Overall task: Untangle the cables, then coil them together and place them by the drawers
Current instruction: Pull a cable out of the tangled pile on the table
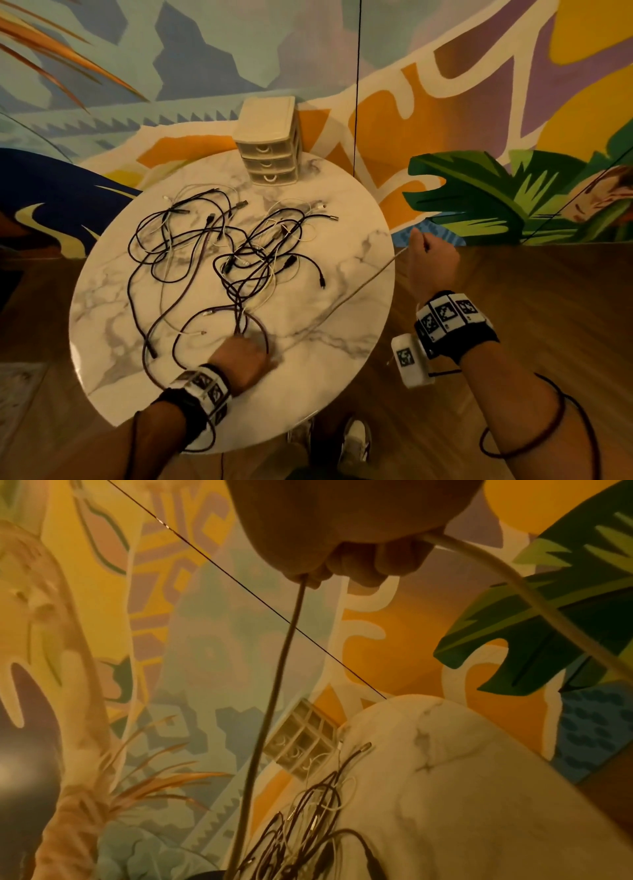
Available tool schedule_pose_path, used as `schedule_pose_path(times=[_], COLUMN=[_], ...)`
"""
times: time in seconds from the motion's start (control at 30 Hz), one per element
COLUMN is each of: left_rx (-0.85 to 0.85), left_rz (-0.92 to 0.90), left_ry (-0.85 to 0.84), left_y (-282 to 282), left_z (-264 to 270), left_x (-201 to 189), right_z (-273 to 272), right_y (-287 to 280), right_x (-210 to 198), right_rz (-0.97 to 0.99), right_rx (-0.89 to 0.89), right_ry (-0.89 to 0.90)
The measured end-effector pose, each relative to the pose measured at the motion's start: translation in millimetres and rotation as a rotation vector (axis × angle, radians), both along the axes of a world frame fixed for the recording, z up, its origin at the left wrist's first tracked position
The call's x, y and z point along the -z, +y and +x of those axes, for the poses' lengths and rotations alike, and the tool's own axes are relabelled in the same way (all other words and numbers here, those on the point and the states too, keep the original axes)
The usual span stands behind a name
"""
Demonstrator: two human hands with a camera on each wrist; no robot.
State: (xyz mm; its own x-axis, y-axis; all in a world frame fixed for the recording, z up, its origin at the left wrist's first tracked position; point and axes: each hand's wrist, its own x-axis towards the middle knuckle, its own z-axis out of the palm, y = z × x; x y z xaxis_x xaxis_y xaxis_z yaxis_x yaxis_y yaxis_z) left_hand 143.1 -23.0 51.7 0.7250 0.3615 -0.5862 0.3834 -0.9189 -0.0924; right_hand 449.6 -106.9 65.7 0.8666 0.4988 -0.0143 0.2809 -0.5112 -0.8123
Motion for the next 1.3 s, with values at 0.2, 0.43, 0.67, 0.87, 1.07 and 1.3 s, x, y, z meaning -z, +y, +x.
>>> schedule_pose_path(times=[0.2,0.43,0.67,0.87,1.07,1.3], left_rx=[-0.283,-0.238,-0.497,-0.458,-0.368,-0.097], left_rz=[-0.137,-0.302,-0.235,-0.277,-0.398,-0.517], left_ry=[-0.355,-0.998,-1.405,-1.349,-1.107,-0.604], left_y=[34,21,40,28,9,-41], left_z=[16,82,81,90,111,136], left_x=[-23,-143,-184,-178,-182,-112], right_z=[45,12,-23,-14,-35,-36], right_y=[-30,-81,-115,-149,-146,-74], right_x=[21,78,107,125,132,39], right_rz=[-0.099,-0.743,-0.843,-1.091,-1.164,-0.202], right_rx=[0.150,-0.230,-0.307,-0.437,-0.747,-0.724], right_ry=[0.004,-0.075,0.064,0.055,0.049,0.584])
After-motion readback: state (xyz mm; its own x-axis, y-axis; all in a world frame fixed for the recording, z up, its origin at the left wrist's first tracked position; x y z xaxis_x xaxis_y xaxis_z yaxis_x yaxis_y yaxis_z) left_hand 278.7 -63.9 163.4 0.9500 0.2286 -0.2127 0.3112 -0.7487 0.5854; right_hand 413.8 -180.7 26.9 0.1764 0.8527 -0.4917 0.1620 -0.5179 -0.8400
